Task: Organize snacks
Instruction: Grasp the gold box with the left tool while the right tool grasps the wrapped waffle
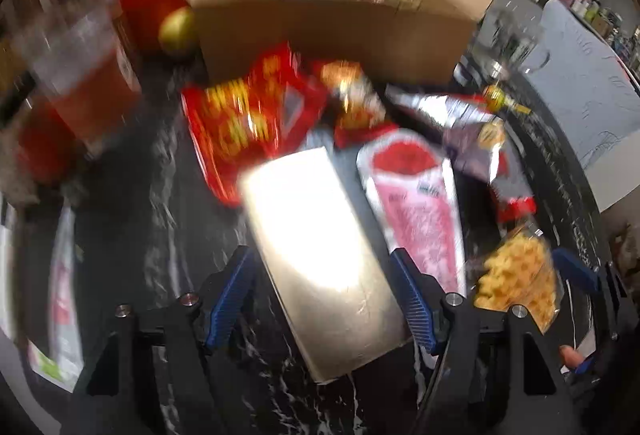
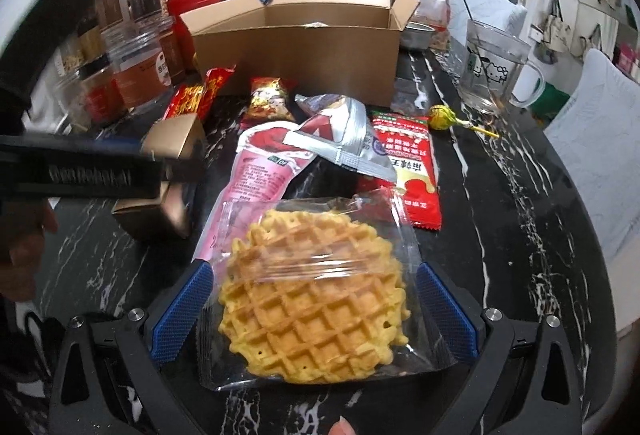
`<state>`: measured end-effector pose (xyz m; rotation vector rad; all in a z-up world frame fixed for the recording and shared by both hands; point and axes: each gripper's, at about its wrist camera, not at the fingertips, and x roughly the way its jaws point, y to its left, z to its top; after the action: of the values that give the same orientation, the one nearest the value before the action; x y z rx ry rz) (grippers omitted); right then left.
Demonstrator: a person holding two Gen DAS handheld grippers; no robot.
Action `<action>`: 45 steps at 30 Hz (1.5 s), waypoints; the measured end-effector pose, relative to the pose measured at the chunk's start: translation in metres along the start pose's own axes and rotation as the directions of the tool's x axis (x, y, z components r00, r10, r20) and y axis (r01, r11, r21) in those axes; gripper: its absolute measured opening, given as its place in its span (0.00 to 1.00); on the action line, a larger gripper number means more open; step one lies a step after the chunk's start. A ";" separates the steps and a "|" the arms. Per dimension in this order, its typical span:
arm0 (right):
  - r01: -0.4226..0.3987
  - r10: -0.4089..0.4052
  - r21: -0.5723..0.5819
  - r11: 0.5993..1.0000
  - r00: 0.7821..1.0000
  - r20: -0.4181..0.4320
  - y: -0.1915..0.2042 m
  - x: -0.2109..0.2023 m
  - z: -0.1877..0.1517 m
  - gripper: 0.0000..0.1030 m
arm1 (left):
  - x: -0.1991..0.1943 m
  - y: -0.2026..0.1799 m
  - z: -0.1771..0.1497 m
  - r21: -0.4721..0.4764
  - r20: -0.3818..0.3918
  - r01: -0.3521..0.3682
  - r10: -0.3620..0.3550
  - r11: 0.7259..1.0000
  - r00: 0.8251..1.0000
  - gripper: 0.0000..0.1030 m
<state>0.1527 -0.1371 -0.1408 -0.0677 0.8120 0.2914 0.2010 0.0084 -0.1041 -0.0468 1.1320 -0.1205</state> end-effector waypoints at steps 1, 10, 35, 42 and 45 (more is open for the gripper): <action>-0.010 0.010 0.013 1.000 1.000 -0.001 -0.002 0.000 0.000 1.00 | 0.001 0.001 -0.001 0.000 0.007 -0.007 0.007 1.000 1.000 0.68; -0.043 0.043 0.021 0.999 0.999 -0.023 -0.011 0.003 0.001 1.00 | -0.008 0.007 -0.003 0.026 0.101 0.036 -0.039 0.999 0.994 0.52; 0.033 -0.034 -0.023 0.999 0.998 -0.047 -0.003 0.012 0.000 0.80 | -0.009 0.008 -0.016 0.067 0.088 0.093 -0.099 0.993 0.991 0.44; -0.049 0.050 0.074 0.996 0.999 -0.006 -0.010 0.001 0.001 0.79 | -0.027 0.008 -0.019 0.082 0.133 0.064 -0.075 0.995 0.988 0.43; -0.066 0.065 0.083 0.994 0.998 0.011 -0.010 -0.004 0.003 0.79 | -0.033 0.008 -0.019 0.085 0.140 0.076 -0.087 0.993 0.986 0.43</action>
<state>0.1550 -0.1466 -0.1365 0.0380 0.8182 0.3190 0.1711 0.0211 -0.0832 -0.0309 0.9811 -0.2318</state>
